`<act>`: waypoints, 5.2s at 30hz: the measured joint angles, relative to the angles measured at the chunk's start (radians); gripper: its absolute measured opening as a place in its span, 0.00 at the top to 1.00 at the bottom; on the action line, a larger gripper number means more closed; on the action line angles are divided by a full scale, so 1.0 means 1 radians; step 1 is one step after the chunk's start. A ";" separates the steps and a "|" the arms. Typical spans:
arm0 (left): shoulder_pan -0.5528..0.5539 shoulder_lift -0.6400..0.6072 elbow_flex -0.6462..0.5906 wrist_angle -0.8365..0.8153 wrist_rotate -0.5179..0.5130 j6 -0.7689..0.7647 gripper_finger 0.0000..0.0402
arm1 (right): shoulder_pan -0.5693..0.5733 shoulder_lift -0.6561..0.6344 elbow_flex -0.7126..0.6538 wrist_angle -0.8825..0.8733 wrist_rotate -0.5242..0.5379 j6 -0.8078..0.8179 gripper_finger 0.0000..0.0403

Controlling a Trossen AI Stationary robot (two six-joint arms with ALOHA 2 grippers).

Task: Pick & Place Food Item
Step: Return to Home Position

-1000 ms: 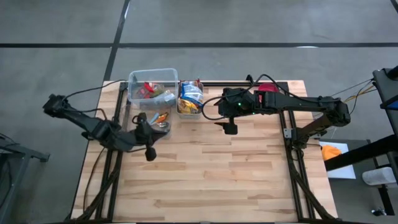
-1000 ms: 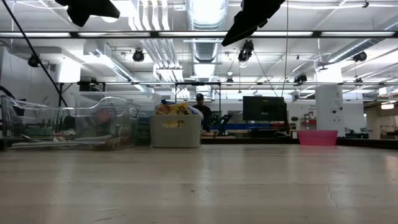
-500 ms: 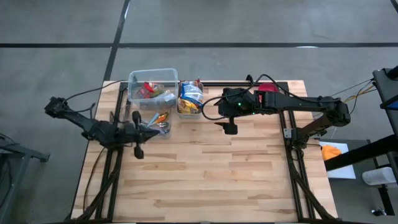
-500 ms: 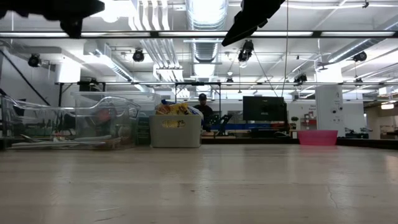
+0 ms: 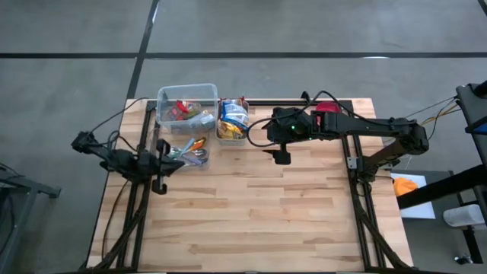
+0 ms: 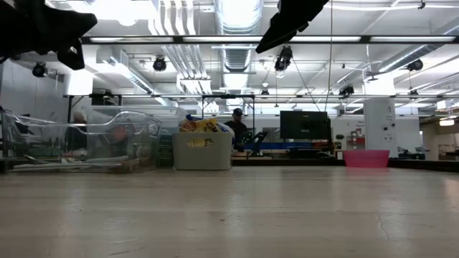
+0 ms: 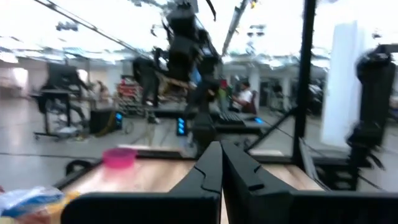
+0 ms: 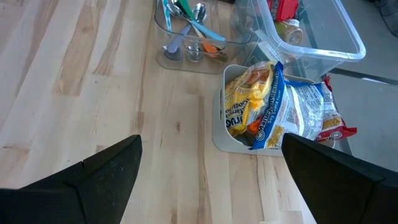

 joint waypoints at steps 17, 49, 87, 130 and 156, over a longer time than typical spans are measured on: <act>-0.003 0.003 -0.001 -0.208 0.091 -0.150 1.00 | 0.000 0.000 0.000 -0.001 0.000 -0.001 0.05; -0.003 0.007 -0.002 -0.207 0.089 -0.153 1.00 | -0.017 -0.003 -0.160 0.576 -0.506 0.177 0.05; -0.003 0.018 -0.003 -0.207 0.089 -0.153 1.00 | -0.057 -1.186 -1.236 0.807 -0.325 0.480 0.05; -0.003 0.018 -0.003 -0.207 0.089 -0.153 1.00 | -0.057 -1.330 -1.291 0.823 -0.287 0.394 0.05; -0.002 0.018 -0.003 -0.207 0.089 -0.153 1.00 | -0.057 -1.328 -1.291 0.848 -0.288 0.393 0.05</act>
